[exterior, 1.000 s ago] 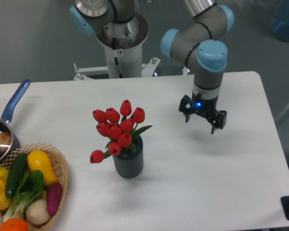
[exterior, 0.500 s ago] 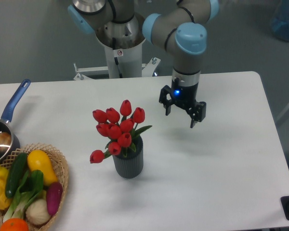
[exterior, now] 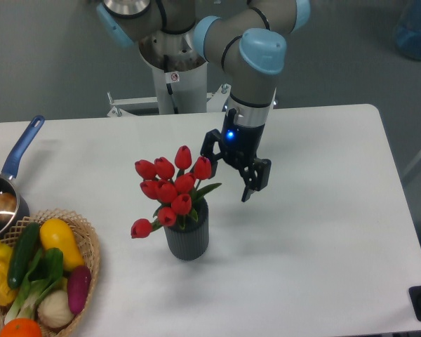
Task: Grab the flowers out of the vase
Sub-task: 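Move the open gripper toward the red tulip bunch above the vase, then lower the gripper around the tulip stems and close on them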
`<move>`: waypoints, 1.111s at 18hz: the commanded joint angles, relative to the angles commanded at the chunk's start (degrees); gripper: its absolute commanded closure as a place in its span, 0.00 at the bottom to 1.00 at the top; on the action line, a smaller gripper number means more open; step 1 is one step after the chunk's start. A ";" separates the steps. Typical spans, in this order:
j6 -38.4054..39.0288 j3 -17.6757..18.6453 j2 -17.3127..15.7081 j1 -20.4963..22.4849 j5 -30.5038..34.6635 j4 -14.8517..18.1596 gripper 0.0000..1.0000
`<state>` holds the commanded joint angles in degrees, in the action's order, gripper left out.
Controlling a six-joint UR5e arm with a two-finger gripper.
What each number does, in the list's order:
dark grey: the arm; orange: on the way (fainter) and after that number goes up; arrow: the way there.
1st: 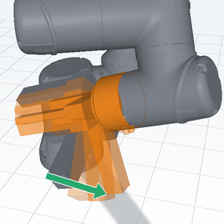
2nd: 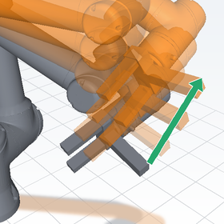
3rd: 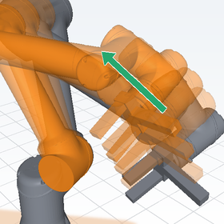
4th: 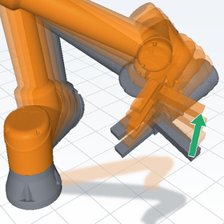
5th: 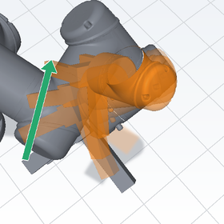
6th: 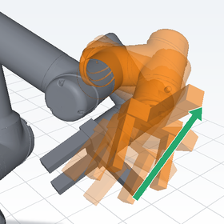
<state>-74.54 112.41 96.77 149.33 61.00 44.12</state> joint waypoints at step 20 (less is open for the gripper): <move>1.68 0.26 5.61 2.98 -26.54 0.35 0.00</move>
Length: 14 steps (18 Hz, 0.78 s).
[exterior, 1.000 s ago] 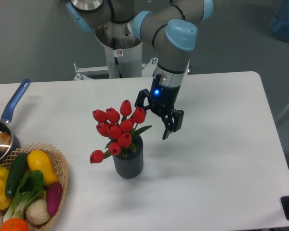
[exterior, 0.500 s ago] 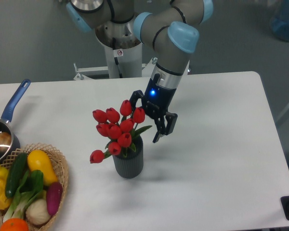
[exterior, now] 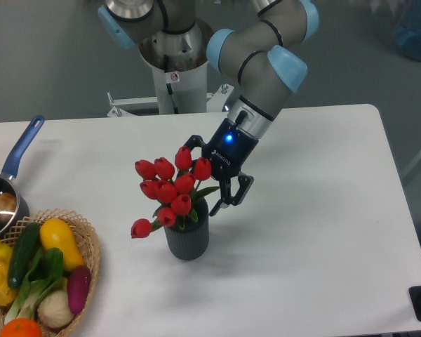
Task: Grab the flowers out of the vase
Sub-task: 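Lower the gripper around the tulip stems and close on them, then lift the gripped tulips straight up out of the grey vase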
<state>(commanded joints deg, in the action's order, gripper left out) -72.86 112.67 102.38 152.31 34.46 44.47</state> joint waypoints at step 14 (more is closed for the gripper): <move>0.44 0.27 -0.69 1.32 -2.73 0.00 1.00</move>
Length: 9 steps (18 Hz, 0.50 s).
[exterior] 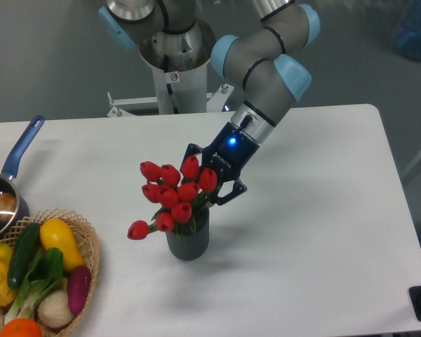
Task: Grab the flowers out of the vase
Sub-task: 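Lift the gripped tulips straight up out of the grey vase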
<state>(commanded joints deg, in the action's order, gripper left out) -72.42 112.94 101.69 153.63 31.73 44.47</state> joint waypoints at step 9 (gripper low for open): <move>2.72 -0.18 -3.86 0.88 -0.96 -0.09 1.00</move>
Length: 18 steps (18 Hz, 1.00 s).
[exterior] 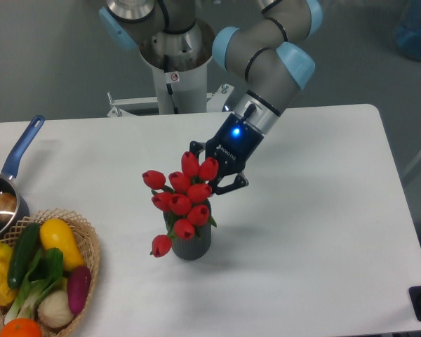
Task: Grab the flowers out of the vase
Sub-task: 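Lift the gripped tulips straight up out of the grey vase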
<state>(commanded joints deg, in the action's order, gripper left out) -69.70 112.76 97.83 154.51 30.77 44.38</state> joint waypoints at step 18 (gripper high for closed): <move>14.59 -9.23 -5.80 0.26 -9.23 0.44 1.00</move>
<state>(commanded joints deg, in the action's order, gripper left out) -55.11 103.54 92.03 154.78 21.53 44.82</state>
